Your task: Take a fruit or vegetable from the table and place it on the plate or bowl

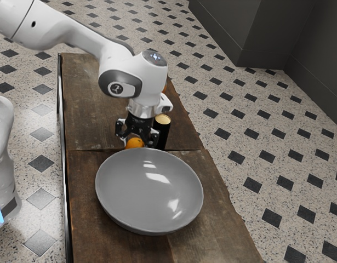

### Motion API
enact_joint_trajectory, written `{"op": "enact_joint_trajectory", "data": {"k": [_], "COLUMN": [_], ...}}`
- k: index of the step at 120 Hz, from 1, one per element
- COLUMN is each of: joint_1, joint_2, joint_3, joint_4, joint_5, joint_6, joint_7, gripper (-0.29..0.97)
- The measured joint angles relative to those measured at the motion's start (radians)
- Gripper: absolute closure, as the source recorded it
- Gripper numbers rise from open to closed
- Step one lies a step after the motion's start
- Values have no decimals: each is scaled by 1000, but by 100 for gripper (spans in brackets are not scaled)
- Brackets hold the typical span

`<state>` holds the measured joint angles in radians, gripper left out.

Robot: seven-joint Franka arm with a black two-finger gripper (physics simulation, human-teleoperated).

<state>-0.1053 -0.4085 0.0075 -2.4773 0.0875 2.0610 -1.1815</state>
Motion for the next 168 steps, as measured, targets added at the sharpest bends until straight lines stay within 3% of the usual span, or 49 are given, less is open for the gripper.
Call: {"op": "enact_joint_trajectory", "data": {"k": [90,122,154,168], "joint_1": [-1,-27,-47,-47], "joint_2": [-16,-31,29,68], "joint_3": [-30,-128,-333,-356], "joint_4": [173,243,314,316], "joint_5": [6,-18,-114,-148], "joint_6": [-130,-191,-195,-142], "joint_7": [15,18,18,16], "gripper": [57,57,56,28]}}
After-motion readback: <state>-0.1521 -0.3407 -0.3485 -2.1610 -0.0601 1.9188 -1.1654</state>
